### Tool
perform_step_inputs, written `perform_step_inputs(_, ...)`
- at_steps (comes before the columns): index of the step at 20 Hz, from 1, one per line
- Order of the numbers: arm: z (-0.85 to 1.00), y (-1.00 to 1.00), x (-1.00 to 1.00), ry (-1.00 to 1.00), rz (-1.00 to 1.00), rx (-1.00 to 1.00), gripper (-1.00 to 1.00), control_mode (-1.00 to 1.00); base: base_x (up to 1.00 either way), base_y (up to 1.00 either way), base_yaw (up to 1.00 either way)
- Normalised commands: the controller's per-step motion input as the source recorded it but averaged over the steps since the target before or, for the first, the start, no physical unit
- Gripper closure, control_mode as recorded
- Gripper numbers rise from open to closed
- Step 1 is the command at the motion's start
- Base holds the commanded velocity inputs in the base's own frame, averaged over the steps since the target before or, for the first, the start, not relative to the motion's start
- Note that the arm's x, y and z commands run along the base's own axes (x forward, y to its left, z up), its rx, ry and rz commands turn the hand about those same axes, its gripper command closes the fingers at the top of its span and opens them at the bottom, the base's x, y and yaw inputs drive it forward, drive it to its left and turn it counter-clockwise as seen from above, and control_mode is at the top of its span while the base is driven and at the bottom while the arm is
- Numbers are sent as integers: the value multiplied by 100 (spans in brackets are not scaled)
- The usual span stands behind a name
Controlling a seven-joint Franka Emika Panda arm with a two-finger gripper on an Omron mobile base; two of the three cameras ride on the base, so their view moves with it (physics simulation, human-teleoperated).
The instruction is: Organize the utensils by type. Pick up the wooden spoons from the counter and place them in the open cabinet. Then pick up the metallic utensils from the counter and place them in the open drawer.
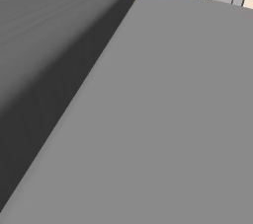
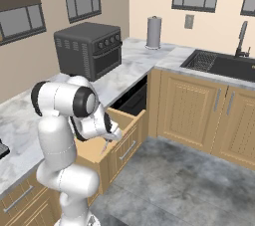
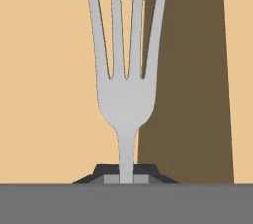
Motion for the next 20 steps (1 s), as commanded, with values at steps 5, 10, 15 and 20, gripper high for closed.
perform_step_inputs(5, -40, -8, 21, 0, -2, 0, 100, -100, 0, 0, 0)
perform_step_inputs(10, -45, -14, 20, 0, -1, 0, 100, -100, 0, 0, 0)
perform_step_inputs(15, -81, -87, 10, 0, -8, 0, 100, -100, 0, 0, 0)
perform_step_inputs(20, -93, -100, 1, 0, -13, 0, 100, -100, 0, 0, 0)
